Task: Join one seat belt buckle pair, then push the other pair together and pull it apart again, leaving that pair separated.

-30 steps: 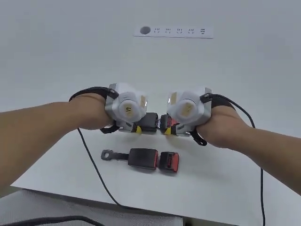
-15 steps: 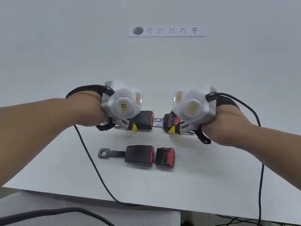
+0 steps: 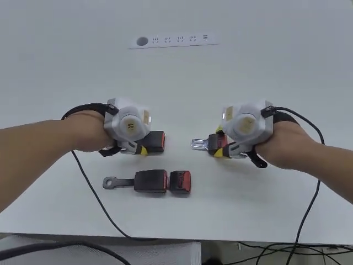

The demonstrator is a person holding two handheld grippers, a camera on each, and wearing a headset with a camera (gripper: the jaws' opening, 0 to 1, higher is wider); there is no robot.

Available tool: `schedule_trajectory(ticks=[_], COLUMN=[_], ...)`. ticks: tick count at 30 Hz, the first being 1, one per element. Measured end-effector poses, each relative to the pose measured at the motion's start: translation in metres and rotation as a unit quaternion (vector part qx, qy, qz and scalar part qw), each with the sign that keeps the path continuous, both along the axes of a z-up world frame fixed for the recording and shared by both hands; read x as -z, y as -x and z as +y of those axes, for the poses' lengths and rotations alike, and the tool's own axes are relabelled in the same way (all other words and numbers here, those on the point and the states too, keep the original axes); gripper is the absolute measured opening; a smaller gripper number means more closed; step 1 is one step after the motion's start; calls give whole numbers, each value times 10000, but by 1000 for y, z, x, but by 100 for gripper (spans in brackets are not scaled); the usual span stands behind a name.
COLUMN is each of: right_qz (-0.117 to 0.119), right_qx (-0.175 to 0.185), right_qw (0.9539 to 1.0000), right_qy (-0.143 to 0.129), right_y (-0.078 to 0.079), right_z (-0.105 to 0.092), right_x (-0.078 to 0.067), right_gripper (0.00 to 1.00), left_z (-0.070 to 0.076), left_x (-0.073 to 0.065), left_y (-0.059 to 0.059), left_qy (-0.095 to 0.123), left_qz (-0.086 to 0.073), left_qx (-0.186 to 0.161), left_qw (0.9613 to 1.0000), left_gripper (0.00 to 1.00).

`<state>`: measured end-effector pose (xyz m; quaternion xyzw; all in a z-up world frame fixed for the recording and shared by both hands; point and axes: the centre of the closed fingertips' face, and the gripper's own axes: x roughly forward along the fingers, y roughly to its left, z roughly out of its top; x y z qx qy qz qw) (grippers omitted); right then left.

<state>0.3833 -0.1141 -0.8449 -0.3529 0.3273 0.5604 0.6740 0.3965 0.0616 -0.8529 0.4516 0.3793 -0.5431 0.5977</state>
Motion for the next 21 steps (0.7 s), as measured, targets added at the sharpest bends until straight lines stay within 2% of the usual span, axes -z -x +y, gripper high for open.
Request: schedule_trajectory(ticks=[6,11,21], right_qz=[46,110,23], right_qx=[78,122,96], right_qw=[9999,9996,9993], right_qy=[148,243,357], right_y=[3,6,8], right_z=[-30,-48,-57], right_x=[-1,-1,-2], right_gripper=[31,32,33], left_z=[-1,-1,-3], left_x=[0,-1,-5], left_y=[0,0,2], left_qy=[-17,-35,-59], left_qz=[2,-3,-92], left_qx=[-17,-23,-27], left_qw=[10000,10000,9999], left_gripper=[33,33,33])
